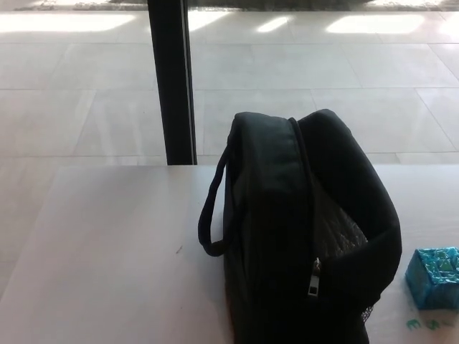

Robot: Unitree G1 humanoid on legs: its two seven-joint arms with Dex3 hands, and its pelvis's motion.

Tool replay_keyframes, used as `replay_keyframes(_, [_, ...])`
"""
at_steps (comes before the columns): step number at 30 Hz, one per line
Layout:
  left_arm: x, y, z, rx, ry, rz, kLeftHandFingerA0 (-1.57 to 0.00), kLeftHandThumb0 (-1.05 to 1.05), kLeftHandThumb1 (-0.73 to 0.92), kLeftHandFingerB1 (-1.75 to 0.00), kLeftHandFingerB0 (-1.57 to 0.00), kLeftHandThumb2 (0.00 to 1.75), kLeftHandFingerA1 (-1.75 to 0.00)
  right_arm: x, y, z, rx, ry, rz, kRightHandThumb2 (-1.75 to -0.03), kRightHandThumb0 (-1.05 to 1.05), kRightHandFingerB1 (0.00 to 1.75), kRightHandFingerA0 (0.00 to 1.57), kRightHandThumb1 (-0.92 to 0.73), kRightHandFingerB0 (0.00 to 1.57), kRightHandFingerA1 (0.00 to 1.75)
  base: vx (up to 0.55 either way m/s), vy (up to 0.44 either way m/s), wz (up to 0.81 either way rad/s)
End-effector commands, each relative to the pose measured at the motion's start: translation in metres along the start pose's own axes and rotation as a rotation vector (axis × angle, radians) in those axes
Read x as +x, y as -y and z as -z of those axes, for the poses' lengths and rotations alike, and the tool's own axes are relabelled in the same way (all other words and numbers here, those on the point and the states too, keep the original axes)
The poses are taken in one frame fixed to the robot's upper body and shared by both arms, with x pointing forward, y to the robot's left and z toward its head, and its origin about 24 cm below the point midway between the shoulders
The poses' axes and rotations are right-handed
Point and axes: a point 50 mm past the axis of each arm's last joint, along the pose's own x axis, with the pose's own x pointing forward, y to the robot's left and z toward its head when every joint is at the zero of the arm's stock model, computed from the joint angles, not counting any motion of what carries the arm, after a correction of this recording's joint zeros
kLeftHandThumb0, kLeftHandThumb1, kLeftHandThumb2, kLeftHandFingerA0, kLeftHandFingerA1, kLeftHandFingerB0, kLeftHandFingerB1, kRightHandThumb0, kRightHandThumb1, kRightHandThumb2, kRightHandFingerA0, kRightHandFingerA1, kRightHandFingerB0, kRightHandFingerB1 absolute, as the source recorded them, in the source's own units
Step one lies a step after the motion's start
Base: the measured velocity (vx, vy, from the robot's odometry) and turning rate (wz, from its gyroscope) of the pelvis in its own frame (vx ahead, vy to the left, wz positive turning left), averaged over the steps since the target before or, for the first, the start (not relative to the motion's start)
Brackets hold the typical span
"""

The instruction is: The robot uses its right hand to pick up the cube kept on the middle of the desk and put it inside the bag next to it

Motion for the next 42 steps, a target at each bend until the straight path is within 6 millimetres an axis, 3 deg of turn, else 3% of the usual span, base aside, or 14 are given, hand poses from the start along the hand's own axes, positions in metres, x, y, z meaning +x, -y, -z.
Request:
replay_keyframes(1, [-0.007, -0.003, -0.003, -0.109, -0.051, 0.106, -0.32, -0.63, 0.55, -0.51, -0.22, 0.92, -0.62, 0.001, 0.021, -0.025, 0.157, 0.087, 0.012, -0.92, -0.5, 0.59, 0.52, -0.55, 0.32, 0.81, 0.0, 0.0, 0.0])
replay_keyframes(12, [-0.005, -0.002, -0.003, -0.105, -0.056, 0.109, -0.34, -0.64, 0.56, -0.53, -0.26, 0.92, -0.63, 0.004, 0.051, -0.111, 0.426, 0.31, 0.206, -0.59, -0.52, 0.58, 0.26, -0.68, 0.22, 1.07, 0.0, 0.0, 0.0])
replay_keyframes(14, [-0.006, -0.002, -0.004, -0.107, -0.061, 0.106, -0.35, -0.62, 0.56, -0.53, -0.26, 0.93, -0.63, 0.001, 0.05, -0.142, 0.414, 0.408, 0.193, -0.93, -0.57, 0.61, 0.57, -0.49, 0.18, 1.01, 0.0, 0.0, 0.0])
replay_keyframes(15, [-0.007, -0.002, -0.002, -0.094, -0.062, 0.105, -0.35, -0.63, 0.56, -0.52, -0.26, 0.93, -0.63, -0.001, 0.047, -0.15, 0.404, 0.423, 0.181, -0.6, -0.64, 0.66, 0.31, -0.67, 0.23, 1.19, 0.0, 0.0, 0.0])
replay_keyframes(20, [-0.008, -0.003, 0.0, -0.087, -0.064, 0.112, -0.33, -0.67, 0.56, -0.53, -0.27, 0.92, -0.62, -0.012, 0.026, -0.2, 0.258, 0.539, -0.018, -0.89, -0.72, 0.54, 0.23, -0.53, 0.16, 0.72, 0.0, 0.0, 0.0])
replay_keyframes(21, [-0.007, -0.002, 0.001, -0.115, -0.066, 0.108, -0.32, -0.64, 0.55, -0.53, -0.26, 0.91, -0.62, -0.023, 0.009, -0.218, 0.146, 0.604, -0.123, -1.01, -0.37, 0.5, 0.05, -0.44, 0.0, 0.57, 0.0, 0.0, 0.0])
replay_keyframes(23, [-0.007, -0.002, 0.002, -0.1, -0.072, 0.103, -0.34, -0.64, 0.57, -0.53, -0.26, 0.93, -0.63, -0.03, -0.008, -0.229, 0.029, 0.652, -0.185, -0.61, -0.72, 0.26, 0.15, -0.7, 0.07, 0.59, 0.0, 0.0, 0.0])
replay_keyframes(25, [-0.005, -0.003, 0.002, -0.099, -0.072, 0.103, -0.35, -0.63, 0.57, -0.54, -0.28, 0.93, -0.64, -0.037, -0.025, -0.24, -0.109, 0.693, -0.246, -0.96, -0.77, 0.2, 0.01, -0.54, 0.02, 0.41, 0.0, 0.0, 0.0])
replay_keyframes(27, [-0.005, -0.003, 0.001, -0.099, -0.072, 0.103, -0.35, -0.64, 0.56, -0.54, -0.27, 0.93, -0.64, -0.041, -0.034, -0.244, -0.165, 0.715, -0.267, -0.61, -0.78, 0.26, 0.01, -0.7, 0.01, 0.42, 0.0, 0.0, 0.0])
replay_keyframes(29, [-0.007, -0.002, 0.0, -0.081, -0.069, 0.11, -0.35, -0.66, 0.57, -0.54, -0.28, 0.93, -0.63, -0.046, -0.059, -0.251, -0.355, 0.723, -0.309, -1.01, -0.94, 0.14, 0.04, -0.63, 0.03, 0.24, 0.0, 0.0, 0.0])
replay_keyframes(32, [-0.009, -0.003, 0.001, -0.061, -0.071, 0.111, -0.34, -0.62, 0.7, -0.45, -0.35, 0.63, -0.57, -0.047, -0.068, -0.25, -0.413, 0.713, -0.324, -1.0, -0.91, 0.16, 0.01, -0.61, 0.0, 0.2, 0.0, 0.0, 0.0])
replay_keyframes(37, [-0.008, -0.003, 0.002, -0.067, -0.074, 0.108, -0.34, -0.65, 0.57, -0.53, -0.27, 0.93, -0.63, -0.044, -0.082, -0.25, -0.449, 0.706, -0.363, -0.98, -0.87, 0.14, 0.0, -0.57, 0.0, 0.17, 0.0, 0.0, 0.0])
replay_keyframes(38, [-0.006, -0.004, 0.003, -0.074, -0.077, 0.101, -0.34, -0.64, 0.57, -0.54, -0.29, 0.92, -0.63, -0.041, -0.089, -0.25, -0.466, 0.71, -0.372, -0.62, -0.84, 0.21, 0.0, -0.7, 0.0, 0.23, 0.0, 0.0, 0.0])
replay_keyframes(42, [-0.006, -0.004, 0.002, -0.041, -0.07, 0.107, -0.35, -0.66, 0.57, -0.52, -0.26, 0.94, -0.63, -0.032, -0.111, -0.258, -0.609, 0.726, -0.364, -0.92, -0.89, 0.14, 0.0, -0.58, 0.11, 0.18, 0.0, 0.0, 0.0])
